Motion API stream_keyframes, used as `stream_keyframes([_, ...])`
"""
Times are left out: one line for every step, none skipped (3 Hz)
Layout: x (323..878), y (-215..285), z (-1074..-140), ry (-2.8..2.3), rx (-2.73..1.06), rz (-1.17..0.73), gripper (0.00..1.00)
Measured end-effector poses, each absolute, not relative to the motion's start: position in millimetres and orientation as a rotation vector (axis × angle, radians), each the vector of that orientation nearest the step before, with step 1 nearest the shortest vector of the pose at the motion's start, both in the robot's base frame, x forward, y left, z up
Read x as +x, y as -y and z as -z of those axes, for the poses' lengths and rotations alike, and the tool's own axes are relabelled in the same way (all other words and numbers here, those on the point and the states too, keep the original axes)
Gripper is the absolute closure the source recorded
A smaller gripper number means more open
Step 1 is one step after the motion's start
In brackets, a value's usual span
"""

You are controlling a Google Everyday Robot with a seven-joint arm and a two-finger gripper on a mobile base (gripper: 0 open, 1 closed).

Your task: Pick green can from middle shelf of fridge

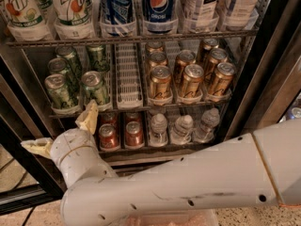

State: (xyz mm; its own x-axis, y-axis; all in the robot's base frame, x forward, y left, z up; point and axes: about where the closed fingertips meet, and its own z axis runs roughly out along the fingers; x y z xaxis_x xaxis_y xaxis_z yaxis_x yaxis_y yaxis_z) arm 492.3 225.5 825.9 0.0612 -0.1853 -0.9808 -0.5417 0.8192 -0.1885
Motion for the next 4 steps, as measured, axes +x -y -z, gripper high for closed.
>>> stream_keyframes([499.5, -233.3, -824.2, -1.471, -0.571, -0.288, 0.00])
stream_keyframes([503.5, -237.0, -823.3, -1.443, -0.545, -0.276, 0.19])
stream_keyframes([502.1, -235.9, -823.8, -1.437, -0.540, -0.272, 0.31])
stream_keyframes([498.1, -235.3, -823.8, -1.437, -0.540, -0.272, 0.31])
